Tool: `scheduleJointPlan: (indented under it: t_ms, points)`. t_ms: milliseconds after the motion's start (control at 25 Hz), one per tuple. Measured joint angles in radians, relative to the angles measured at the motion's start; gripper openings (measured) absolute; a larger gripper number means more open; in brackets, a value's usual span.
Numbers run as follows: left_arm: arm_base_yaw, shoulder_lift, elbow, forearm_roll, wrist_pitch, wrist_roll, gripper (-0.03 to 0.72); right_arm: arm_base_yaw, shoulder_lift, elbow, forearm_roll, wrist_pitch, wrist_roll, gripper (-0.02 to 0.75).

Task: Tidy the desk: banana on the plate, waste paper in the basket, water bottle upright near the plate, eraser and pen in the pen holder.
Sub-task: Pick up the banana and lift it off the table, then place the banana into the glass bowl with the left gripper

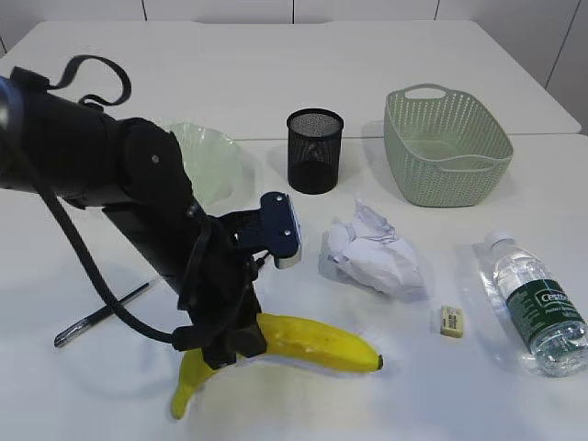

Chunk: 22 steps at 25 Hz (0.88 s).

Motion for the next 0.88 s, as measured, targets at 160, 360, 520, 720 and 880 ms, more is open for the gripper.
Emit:
scheduleJointPlan:
  t_ms: [160,360,520,720,880]
  points:
    - [0.000,-0.055,0.000,0.000,0.016,-0.016,0.260,0.000,0.000,0.000,0.000,0.000,0.000,0.536]
    - [0.012,-0.114,0.000,0.002,0.021,-0.064,0.260,0.000,0.000,0.000,0.000,0.000,0.000,0.536]
    - [0.058,-0.153,0.000,0.002,0.025,-0.093,0.260,0.000,0.000,0.000,0.000,0.000,0.000,0.536]
    - [0.150,-0.182,0.000,0.004,0.027,-0.126,0.260,0.000,0.000,0.000,0.000,0.000,0.000,0.536]
    - [0.226,-0.189,0.000,0.004,0.025,-0.163,0.260,0.000,0.000,0.000,0.002,0.000,0.000,0.536]
